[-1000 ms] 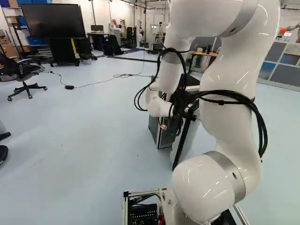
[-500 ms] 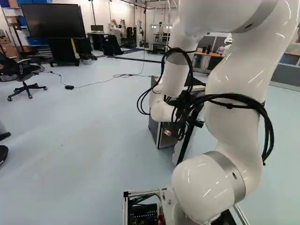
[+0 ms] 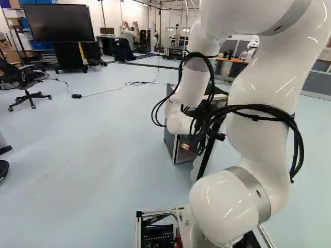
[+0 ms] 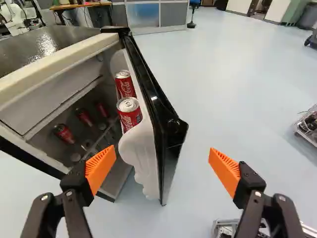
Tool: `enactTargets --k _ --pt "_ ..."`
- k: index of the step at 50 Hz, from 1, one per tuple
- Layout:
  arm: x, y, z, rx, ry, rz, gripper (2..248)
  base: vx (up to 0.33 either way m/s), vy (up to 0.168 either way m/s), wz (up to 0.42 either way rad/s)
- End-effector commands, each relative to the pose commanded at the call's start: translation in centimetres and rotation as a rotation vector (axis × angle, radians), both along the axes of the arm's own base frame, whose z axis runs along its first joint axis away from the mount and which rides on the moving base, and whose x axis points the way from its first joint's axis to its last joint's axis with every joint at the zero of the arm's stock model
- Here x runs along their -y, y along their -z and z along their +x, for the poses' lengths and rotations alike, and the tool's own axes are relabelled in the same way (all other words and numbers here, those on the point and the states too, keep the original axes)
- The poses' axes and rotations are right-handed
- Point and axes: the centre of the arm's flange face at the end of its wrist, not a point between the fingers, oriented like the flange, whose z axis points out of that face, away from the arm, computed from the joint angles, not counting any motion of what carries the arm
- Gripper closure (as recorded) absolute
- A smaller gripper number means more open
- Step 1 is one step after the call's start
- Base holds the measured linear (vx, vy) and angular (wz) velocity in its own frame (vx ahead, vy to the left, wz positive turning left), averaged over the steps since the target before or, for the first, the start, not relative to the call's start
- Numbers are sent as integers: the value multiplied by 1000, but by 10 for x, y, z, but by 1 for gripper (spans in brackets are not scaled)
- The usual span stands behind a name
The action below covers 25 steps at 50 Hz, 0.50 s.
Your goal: Grab a drink from the fridge
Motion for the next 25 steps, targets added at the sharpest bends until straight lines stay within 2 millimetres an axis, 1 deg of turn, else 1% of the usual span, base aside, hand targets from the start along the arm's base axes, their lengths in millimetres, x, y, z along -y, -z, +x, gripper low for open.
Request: enactTargets --k 14,25 --pt "0 -17 -3 47 -3 9 3 0 0 0" --pt "1 -20 3 59 5 11 3 0 0 0"
